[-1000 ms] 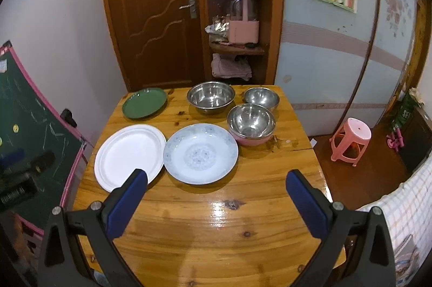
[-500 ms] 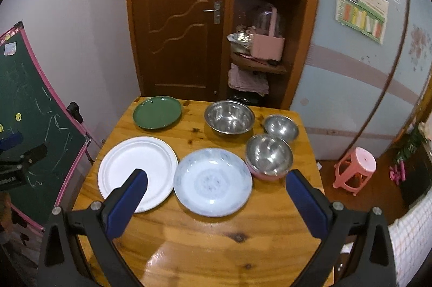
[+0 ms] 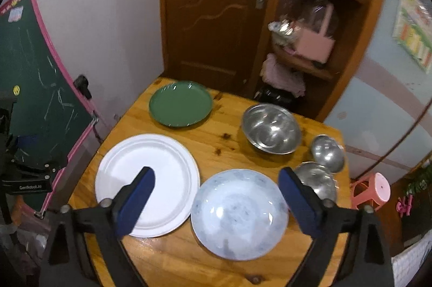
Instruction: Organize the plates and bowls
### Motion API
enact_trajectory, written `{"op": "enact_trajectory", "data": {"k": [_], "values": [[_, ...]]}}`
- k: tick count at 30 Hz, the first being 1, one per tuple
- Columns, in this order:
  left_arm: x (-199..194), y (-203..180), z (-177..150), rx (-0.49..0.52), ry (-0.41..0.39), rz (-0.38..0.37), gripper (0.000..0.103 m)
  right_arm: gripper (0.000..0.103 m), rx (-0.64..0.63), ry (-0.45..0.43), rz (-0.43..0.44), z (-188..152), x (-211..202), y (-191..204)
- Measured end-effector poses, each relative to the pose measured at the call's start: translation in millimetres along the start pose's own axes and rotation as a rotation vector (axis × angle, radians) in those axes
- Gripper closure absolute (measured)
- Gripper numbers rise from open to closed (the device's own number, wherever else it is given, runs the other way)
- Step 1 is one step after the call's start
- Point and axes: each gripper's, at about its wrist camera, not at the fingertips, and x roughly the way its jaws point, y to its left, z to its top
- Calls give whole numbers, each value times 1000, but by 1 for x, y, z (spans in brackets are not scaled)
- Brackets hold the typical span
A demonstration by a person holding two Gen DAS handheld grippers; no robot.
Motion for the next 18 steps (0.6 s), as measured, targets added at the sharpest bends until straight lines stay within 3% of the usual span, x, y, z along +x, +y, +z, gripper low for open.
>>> {"op": "enact_trajectory", "data": {"k": [10, 18], "values": [[67, 14, 12, -19, 110, -68, 3, 17, -69, 161, 47, 13, 92, 13], [95, 3, 5, 35, 193, -149, 7, 30, -63, 314, 132, 16, 159, 11]]}}
